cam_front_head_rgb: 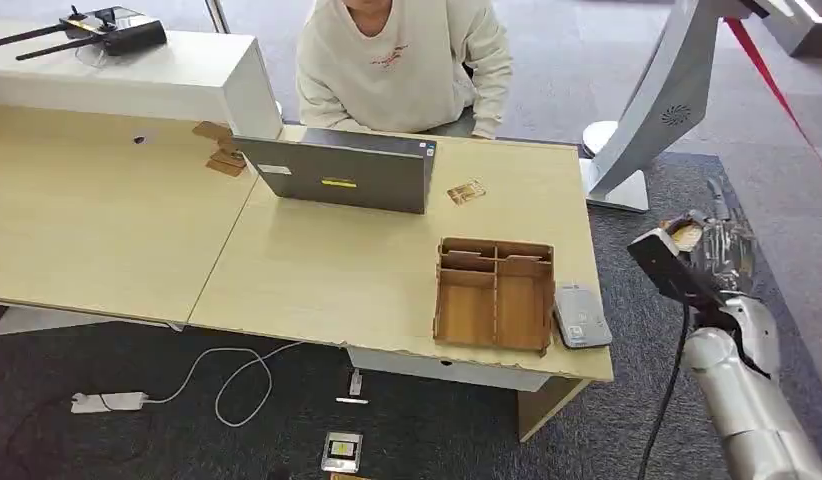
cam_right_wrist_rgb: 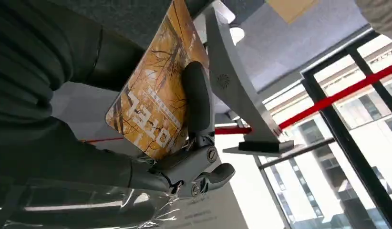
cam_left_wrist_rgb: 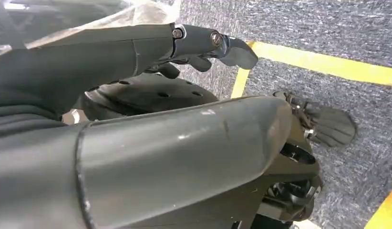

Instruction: Pass the card to the sensor for recognition and then transmit it.

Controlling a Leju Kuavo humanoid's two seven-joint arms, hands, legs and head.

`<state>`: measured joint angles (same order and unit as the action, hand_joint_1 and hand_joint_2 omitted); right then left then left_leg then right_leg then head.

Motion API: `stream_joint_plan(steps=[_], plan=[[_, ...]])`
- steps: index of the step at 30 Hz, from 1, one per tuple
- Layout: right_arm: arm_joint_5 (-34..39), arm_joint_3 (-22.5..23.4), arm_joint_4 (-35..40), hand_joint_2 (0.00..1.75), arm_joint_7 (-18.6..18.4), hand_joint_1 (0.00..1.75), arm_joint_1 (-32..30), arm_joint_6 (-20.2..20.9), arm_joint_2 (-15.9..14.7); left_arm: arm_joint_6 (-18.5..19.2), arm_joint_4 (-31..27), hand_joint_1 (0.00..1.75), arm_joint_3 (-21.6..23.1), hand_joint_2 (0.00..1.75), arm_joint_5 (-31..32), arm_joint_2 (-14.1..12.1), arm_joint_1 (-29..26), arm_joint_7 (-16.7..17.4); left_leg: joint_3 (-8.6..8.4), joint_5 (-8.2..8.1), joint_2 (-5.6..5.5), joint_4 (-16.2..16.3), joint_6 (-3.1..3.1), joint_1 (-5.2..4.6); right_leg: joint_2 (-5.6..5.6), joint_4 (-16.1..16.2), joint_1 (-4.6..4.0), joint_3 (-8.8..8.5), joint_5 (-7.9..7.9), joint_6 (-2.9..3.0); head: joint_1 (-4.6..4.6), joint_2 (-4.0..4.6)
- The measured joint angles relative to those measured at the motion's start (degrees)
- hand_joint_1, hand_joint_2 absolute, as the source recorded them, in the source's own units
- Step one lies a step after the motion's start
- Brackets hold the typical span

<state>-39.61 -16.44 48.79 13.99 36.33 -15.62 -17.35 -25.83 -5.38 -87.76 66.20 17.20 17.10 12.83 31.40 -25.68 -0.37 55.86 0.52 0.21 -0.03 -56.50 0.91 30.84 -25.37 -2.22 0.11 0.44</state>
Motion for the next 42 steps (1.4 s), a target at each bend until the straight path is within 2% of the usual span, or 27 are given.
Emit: stream_joint_plan(steps=[8,17,34,42], plan=[[-2.4,-1.6,4.7,1.75,-2.2,1.75,-4.6,7.7,1.0,0.5,0.0,0.00,0.0,0.00,-0.6,0.0,0.0,-0.3,0.01,0.01,-0.01,0.0,0.00,0.01,0.00,0.0,-0.04,-0.01,0.00,0.01,0.02,0.00],[-2.9,-4.4,7.1,1.75,-2.8,1.75,-6.8,11.3,3.8,0.4,0.0,0.00,0.0,0.00,-0.1,0.0,0.0,-0.1,0.01,0.01,0.00,0.0,-0.01,0.02,0.00,0.0,-0.03,0.00,0.00,0.01,0.00,0.00],[-3.6,-6.5,7.3,1.75,-2.6,1.75,-7.5,12.0,5.6,0.5,0.0,0.00,0.0,0.00,-0.3,0.1,0.0,-0.1,0.00,0.01,0.00,0.0,-0.01,0.02,0.00,0.0,-0.03,0.01,0.00,0.01,0.02,0.00],[-1.4,-5.6,5.0,1.75,-0.8,1.75,-7.0,6.5,3.9,0.1,0.0,0.00,0.0,0.00,-1.0,0.1,-0.1,-0.5,0.01,0.01,0.01,0.0,0.00,0.00,0.00,0.0,0.00,0.01,0.00,0.00,0.02,0.00]])
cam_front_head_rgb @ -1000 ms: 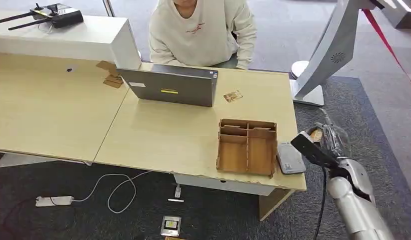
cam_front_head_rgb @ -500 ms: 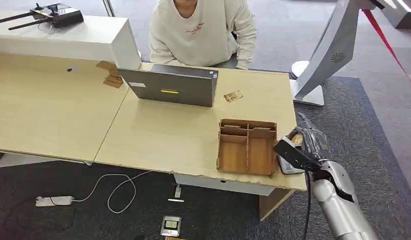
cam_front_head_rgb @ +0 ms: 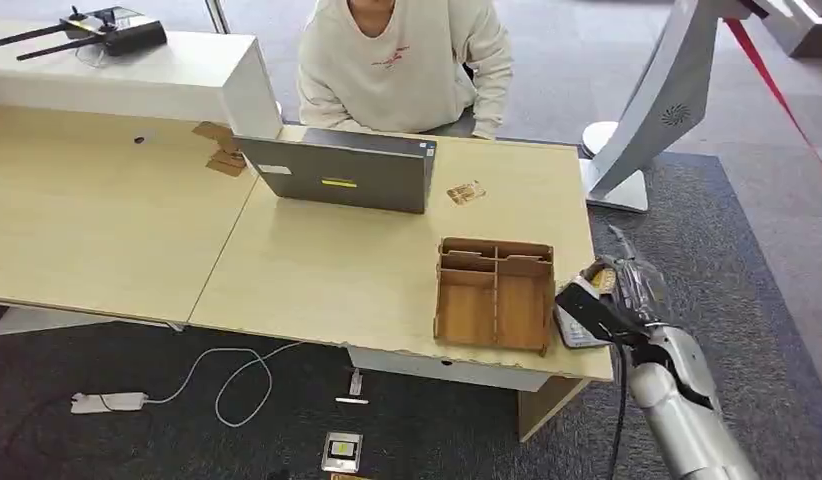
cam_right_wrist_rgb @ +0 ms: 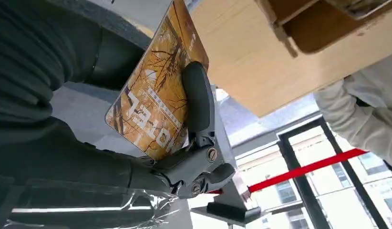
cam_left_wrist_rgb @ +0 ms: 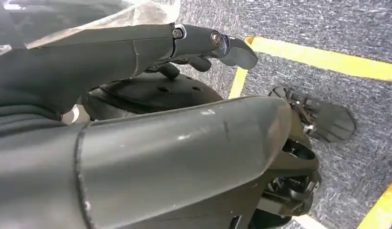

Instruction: Pass the card to the sensor for recognition and then transmit it.

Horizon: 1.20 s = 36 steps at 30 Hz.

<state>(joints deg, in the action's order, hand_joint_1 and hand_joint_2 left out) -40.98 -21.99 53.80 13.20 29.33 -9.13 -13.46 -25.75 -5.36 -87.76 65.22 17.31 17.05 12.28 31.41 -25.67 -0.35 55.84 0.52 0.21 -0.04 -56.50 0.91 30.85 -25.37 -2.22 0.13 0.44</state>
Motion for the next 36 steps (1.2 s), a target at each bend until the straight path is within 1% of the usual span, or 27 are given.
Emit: stream_joint_plan(steps=[4,10,18,30,36], plan=[[0.2,0.4,-1.6,1.75,0.8,1.75,0.3,0.0,-1.2,-0.3,0.0,0.00,0.0,0.00,0.0,0.0,0.0,0.0,0.00,0.00,-0.01,0.0,0.00,0.00,0.00,0.0,0.00,0.00,0.00,0.00,0.00,0.00],[-0.2,0.7,-3.2,1.75,1.0,1.75,0.4,0.0,-1.9,-0.6,0.0,0.00,0.0,0.00,-0.1,0.1,0.0,0.3,0.00,0.00,-0.01,0.0,0.00,0.00,0.00,0.0,-0.01,0.00,0.00,0.00,0.00,0.00],[-0.7,0.7,-4.5,1.75,1.1,1.75,0.5,0.3,-2.0,-0.6,0.0,0.00,0.0,0.00,-1.1,0.2,0.0,0.3,0.00,0.00,-0.01,0.0,0.00,0.00,0.00,0.0,-0.01,0.00,0.00,0.00,0.00,0.00],[-1.9,0.2,-5.1,1.75,0.4,1.75,0.4,2.1,-1.6,-0.4,0.0,0.00,0.0,0.00,-1.6,0.2,0.0,-0.5,0.00,0.00,-0.02,0.0,0.00,0.00,0.00,0.0,-0.01,-0.01,0.00,0.00,0.00,0.00],[-2.2,-0.1,-5.0,1.75,-0.7,1.75,0.1,4.7,-1.2,-0.7,0.0,0.00,0.0,0.00,-1.7,0.2,0.0,-0.5,0.00,0.00,-0.01,0.0,0.00,0.01,0.00,0.0,-0.01,-0.01,0.00,0.00,0.00,0.00]])
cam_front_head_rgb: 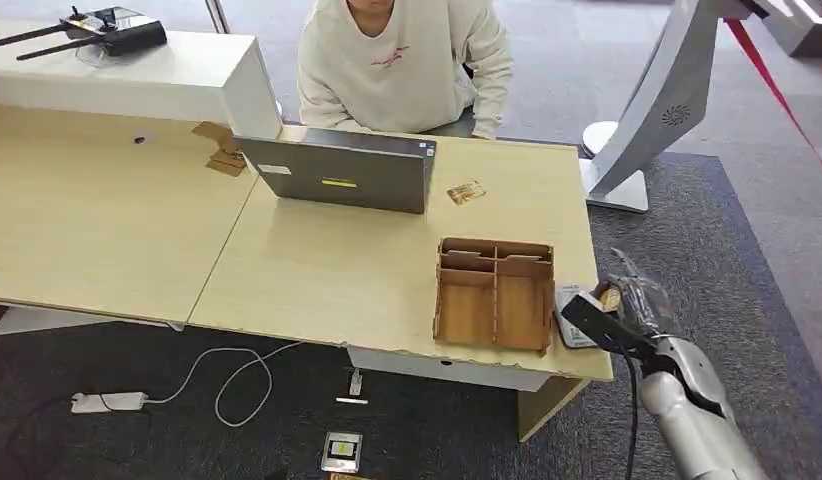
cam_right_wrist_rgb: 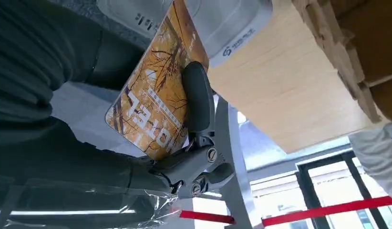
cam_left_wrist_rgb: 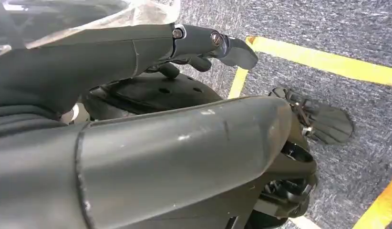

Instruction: Pass the card to the sensor for recognition and then transmit it.

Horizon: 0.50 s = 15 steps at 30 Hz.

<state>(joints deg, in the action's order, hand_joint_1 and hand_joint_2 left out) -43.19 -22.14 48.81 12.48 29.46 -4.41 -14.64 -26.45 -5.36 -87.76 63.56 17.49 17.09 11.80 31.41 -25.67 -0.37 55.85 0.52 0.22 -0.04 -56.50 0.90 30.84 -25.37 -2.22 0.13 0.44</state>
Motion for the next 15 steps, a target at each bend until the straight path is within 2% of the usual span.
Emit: stream_joint_plan(steps=[15], plan=[[-1.5,-1.6,-1.5,1.75,-0.6,1.75,0.4,3.9,1.5,0.0,0.0,0.00,0.0,0.00,-0.9,0.0,0.1,0.9,0.00,0.00,-0.01,0.0,0.00,0.00,0.00,0.0,0.00,-0.01,0.00,0.00,0.00,0.00]])
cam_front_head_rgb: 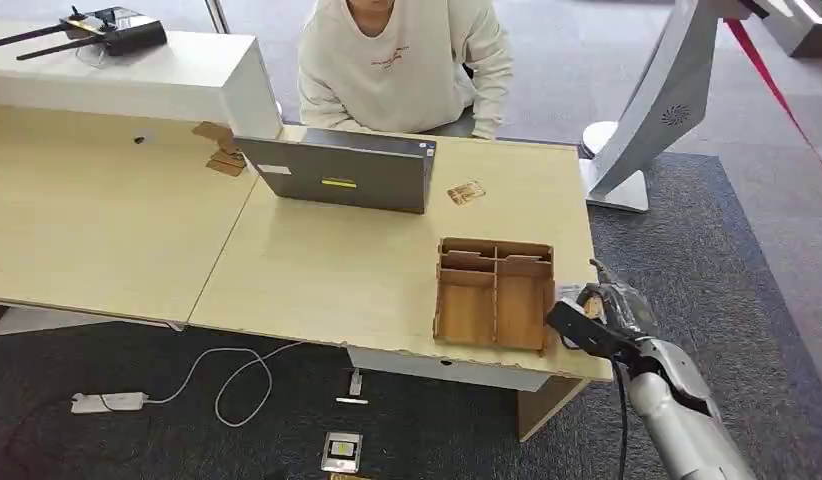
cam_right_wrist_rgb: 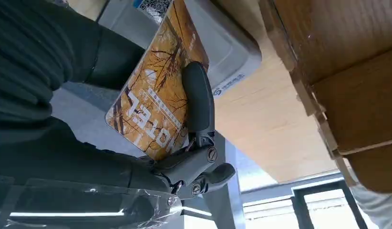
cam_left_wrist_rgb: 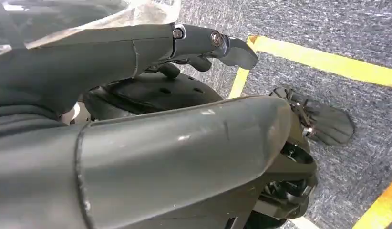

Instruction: Pass the card to the sensor for recognition and then transmit it.

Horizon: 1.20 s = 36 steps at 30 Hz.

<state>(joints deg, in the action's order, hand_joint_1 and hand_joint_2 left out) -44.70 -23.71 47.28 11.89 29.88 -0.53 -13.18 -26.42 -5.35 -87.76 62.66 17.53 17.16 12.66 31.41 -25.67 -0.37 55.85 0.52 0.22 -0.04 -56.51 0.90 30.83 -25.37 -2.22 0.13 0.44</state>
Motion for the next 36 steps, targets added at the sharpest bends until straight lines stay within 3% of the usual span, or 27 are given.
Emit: stream_joint_plan(steps=[27,36], plan=[[-0.9,-1.8,-2.6,1.75,-0.6,1.75,1.3,0.7,1.9,0.7,0.0,0.00,0.0,0.00,0.0,0.0,0.1,-0.1,-0.01,0.00,0.00,0.0,0.00,0.00,0.00,0.0,0.00,0.01,0.00,0.00,0.00,0.00],[-0.7,-1.9,-2.9,1.75,-0.8,1.75,0.9,-2.9,1.1,1.7,0.0,0.00,0.0,0.00,0.2,-0.2,-0.1,-0.8,-0.01,0.00,0.00,0.0,0.00,0.00,0.00,0.0,0.01,0.02,0.00,0.00,0.00,0.00]])
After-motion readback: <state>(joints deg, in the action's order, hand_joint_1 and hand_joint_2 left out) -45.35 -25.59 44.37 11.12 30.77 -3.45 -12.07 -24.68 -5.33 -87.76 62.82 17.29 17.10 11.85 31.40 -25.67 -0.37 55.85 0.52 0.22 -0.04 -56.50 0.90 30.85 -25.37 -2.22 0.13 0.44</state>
